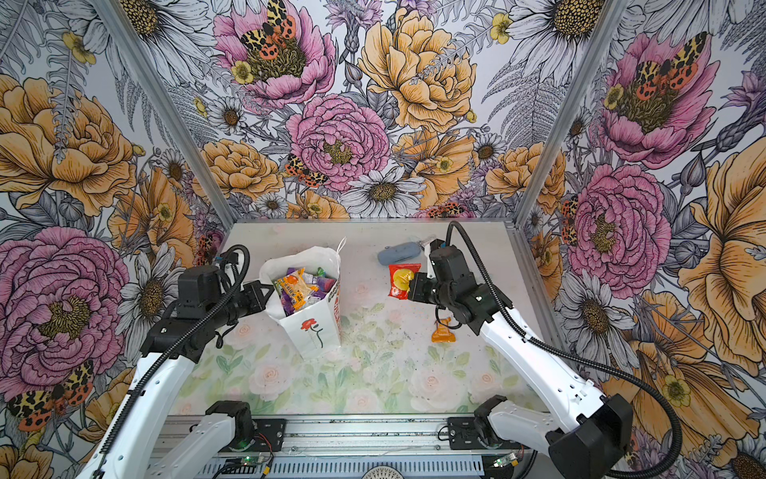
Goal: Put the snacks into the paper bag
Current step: 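Lift the red candy pack and carry it over the paper bag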
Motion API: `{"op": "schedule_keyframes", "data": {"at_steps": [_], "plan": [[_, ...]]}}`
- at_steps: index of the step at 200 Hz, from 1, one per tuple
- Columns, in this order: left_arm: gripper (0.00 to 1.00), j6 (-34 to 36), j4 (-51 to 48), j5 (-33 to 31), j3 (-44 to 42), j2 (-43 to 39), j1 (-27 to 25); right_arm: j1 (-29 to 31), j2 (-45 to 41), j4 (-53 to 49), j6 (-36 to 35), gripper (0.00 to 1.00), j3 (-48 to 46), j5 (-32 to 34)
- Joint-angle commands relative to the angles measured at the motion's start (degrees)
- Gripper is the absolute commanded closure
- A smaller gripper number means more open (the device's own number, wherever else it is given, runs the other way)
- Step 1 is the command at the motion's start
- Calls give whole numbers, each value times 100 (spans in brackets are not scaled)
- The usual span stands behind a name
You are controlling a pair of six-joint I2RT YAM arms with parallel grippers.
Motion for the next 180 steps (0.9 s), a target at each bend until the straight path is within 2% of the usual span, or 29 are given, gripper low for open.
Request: {"op": "schedule_keyframes", "data": {"at_steps": [1,107,180], "plan": [[98,66,559,-90,84,-147,12,140,-97,95,26,100,364,243],[97,59,559,-19,84,-149,15,734,133,-233,-153,100,1815,639],[97,57,554,6,84,-158,12,1406,524,-355,-366,100,2682,934]]}}
